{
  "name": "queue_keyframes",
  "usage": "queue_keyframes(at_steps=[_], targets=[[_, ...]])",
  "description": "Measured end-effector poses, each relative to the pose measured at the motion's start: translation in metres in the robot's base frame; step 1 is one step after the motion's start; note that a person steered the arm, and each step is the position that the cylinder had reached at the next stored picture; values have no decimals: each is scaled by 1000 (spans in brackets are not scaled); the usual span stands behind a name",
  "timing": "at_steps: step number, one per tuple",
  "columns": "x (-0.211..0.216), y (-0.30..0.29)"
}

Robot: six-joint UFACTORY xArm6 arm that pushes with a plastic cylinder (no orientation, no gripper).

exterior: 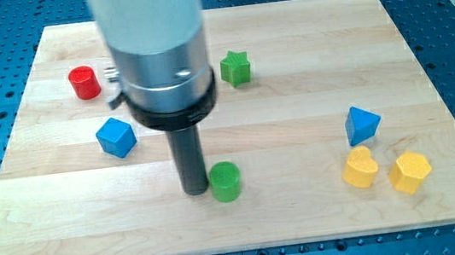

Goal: Move the green circle right to the green star

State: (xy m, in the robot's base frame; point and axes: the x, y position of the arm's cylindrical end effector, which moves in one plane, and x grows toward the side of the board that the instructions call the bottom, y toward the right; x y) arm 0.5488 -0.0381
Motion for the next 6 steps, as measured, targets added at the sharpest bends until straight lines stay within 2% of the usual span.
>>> queue_keyframes(at_steps=[1, 2, 4, 6], targets=[[37, -3], [31, 29], [-105, 103], [-156, 130]])
